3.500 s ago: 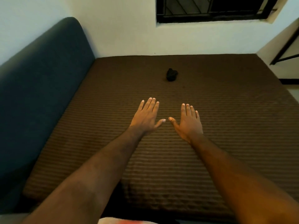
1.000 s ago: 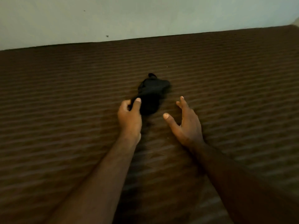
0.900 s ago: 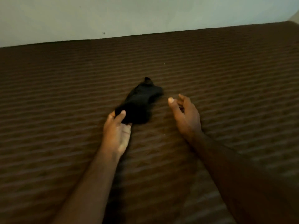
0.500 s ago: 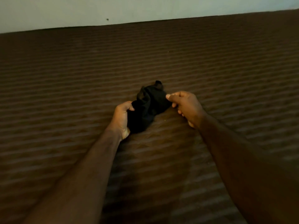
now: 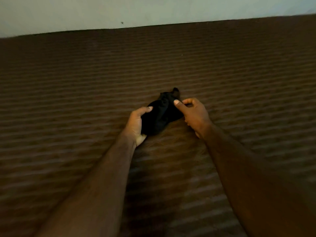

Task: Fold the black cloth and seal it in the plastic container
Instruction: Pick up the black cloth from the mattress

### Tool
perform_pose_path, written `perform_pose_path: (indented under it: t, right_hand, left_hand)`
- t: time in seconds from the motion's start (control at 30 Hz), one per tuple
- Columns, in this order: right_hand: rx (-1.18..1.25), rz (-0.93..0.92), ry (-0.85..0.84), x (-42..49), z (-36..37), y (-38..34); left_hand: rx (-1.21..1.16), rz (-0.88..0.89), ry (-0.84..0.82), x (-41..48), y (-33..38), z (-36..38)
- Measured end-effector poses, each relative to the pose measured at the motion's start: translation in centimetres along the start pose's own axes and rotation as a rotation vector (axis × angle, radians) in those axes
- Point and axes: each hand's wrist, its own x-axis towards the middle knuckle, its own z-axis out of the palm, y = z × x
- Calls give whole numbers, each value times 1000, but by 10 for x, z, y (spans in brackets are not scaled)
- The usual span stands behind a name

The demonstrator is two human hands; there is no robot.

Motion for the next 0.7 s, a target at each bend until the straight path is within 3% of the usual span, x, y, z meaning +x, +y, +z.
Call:
perform_pose_path:
  t: [0.13,0.27,0.4,0.7]
  right_hand:
    - [49,-21,67,-9,2,14]
    - [317,88,100,-18,-13,25]
    - [229,58,132,-40,-18,30]
    - [205,80,39,-104,-40,37]
  left_hand:
    - [-79,18,-58,-7,-1,-9]
    - [-10,117,83,-9,-5,0]
    - [28,174,217,-20,-13,3]
    - [90,96,265,-60,-41,-9]
